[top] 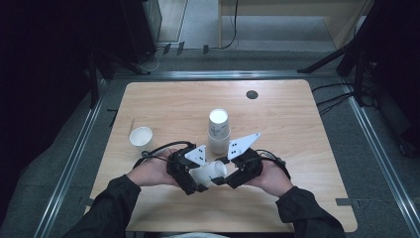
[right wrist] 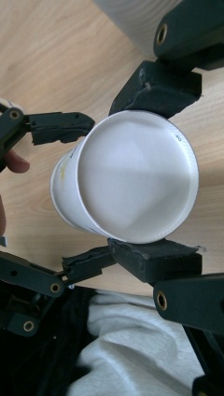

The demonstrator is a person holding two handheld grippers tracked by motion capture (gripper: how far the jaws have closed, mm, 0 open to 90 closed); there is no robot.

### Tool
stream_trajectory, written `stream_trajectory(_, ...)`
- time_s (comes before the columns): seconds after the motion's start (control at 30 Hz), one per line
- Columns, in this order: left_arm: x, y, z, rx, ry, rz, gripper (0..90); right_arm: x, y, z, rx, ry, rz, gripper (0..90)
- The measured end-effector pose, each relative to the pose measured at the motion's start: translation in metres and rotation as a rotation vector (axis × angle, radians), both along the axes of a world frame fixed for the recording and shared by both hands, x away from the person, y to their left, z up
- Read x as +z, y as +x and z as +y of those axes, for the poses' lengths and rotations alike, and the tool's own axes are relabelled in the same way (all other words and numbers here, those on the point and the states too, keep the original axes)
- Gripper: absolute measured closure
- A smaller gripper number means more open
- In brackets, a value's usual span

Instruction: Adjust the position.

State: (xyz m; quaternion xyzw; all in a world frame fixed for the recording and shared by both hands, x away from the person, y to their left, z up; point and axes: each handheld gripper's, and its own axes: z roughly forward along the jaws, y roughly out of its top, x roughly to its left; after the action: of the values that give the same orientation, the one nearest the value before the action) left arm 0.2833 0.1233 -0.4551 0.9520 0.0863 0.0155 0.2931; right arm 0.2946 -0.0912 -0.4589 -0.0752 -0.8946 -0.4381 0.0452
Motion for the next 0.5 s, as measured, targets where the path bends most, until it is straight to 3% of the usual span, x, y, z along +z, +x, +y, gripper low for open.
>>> stream_trajectory(0.03,0.002,0.001,0.003,0.004,-0.026,0.005,10.0,0.003,0.001,-0.003,-0.007,0.014,0.002,36.1)
stream_trajectory(0.23,0.009,0.002,0.009,0.017,-0.086,-0.002,10.0,0.011,0.001,-0.010,-0.018,0.059,0.003,36.1)
stream_trajectory(0.27,0.011,0.003,0.012,0.024,-0.117,0.003,10.1,0.015,0.001,-0.013,-0.019,0.081,0.007,36.2)
stream_trajectory(0.3,0.011,0.003,0.012,0.024,-0.117,0.003,10.8,0.015,0.001,-0.013,-0.019,0.081,0.007,36.2)
stream_trajectory(0.33,0.012,0.003,0.015,0.031,-0.157,0.018,12.5,0.018,0.001,-0.016,-0.020,0.105,0.013,36.2)
stream_trajectory(0.5,0.013,0.003,0.019,0.040,-0.201,0.031,12.6,0.024,0.000,-0.018,-0.015,0.118,0.011,36.1)
